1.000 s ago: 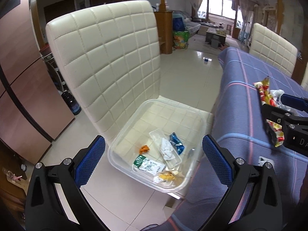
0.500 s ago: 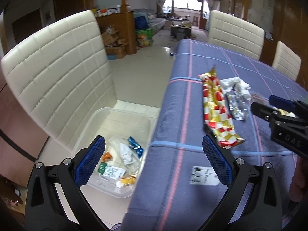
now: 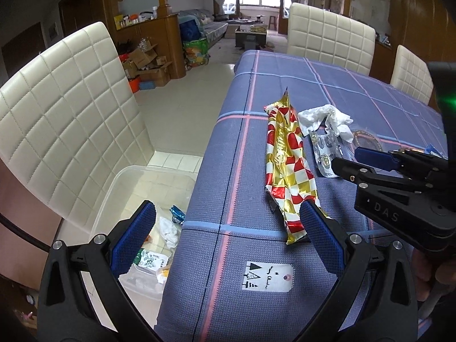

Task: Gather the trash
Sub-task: 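Grasp the red-and-gold wrapper with the left tool while the right tool grasps the silver blister pack, then lift the wrapper and blister pack and carry them over the clear bin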

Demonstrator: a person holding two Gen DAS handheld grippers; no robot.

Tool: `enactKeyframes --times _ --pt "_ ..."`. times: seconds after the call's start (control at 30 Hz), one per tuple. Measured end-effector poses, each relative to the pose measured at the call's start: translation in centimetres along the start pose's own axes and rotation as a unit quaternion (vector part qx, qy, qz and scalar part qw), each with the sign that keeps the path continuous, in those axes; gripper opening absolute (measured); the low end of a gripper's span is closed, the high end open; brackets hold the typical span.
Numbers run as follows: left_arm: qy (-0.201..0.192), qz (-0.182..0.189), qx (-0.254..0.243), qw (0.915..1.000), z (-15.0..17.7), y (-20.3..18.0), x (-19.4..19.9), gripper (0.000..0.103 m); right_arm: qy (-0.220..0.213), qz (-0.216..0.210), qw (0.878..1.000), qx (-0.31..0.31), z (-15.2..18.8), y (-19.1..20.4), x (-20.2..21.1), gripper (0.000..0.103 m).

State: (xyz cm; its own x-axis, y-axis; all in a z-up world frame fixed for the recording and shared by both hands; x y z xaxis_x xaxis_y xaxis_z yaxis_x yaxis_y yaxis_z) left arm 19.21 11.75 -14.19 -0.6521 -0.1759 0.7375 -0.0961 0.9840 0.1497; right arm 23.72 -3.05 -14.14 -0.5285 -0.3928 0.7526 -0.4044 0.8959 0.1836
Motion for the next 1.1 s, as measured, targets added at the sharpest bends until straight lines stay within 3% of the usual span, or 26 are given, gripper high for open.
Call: enactKeyframes --times 0.1,0.17,0.23,0.43,0.73,0.87,0.93,0.97,1.0,1.1 --pt "0.000 0.003 -0.007 1.0000 -0.1 -0.6 -0.1 0.099 0.011 -0.006 1.000 -0.011 0.3 -0.8 -0.5 0.025" --pt "0.001 0.007 -0.012 0.9999 -0.3 -1.3 -0.1 0.099 0.018 -0.011 1.000 -0.022 0.6 -1.5 -0.8 0.011" --pt "0.006 0.020 -0.016 0.9997 -0.4 -2.0 -0.2 0.099 0.019 -0.005 0.999 -0.027 0.8 -2.2 -0.8 0.006" --pt "0.006 0.020 -0.047 0.9987 -0.9 -4.9 -0.9 0.099 -0.008 -0.002 1.000 -0.024 0.7 -3.3 1.1 0.006" --pt "0.051 0.053 -0.030 0.9968 -1.4 -6.2 -3.8 0.099 -0.013 -0.002 1.000 -0.021 0.8 -4.1 1.4 0.006" --pt "0.066 0.071 -0.032 0.9948 -1.1 -6.9 -4.7 0.080 -0.008 -0.004 1.000 -0.027 0.9 -4.4 1.1 0.006" --pt "0.055 0.063 -0.047 0.9954 -1.1 -7.4 -4.5 0.065 -0.008 -0.005 1.000 -0.028 0.9 -4.4 1.0 0.006" --pt "0.049 0.058 -0.053 0.9957 -1.1 -7.5 -4.4 0.042 -0.008 -0.005 1.000 -0.028 1.0 -4.5 1.1 0.006" --pt "0.048 0.062 -0.054 0.9955 -1.1 -7.6 -4.2 0.030 -0.008 -0.005 1.000 -0.028 1.0 -4.4 1.1 0.006" --pt "0.052 0.081 -0.047 0.9942 -1.1 -7.6 -3.9 0.024 -0.010 -0.005 1.000 -0.028 0.9 -4.3 1.3 0.006"
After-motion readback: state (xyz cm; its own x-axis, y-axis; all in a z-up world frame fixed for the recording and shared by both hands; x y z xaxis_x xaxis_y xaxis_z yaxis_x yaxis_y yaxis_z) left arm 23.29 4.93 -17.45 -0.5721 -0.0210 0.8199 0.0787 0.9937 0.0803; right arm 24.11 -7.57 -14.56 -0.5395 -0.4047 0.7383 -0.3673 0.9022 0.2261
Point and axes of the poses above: each gripper's, at about its wrist camera, not at the fingertips, and x roughly against the way its jaws point, y to its left, z to its underside, the point moved 6 cm from there along -x, roughly the way its jaws point, and after that the axes turned 10 degrees about -z, right-handed, at the moved point
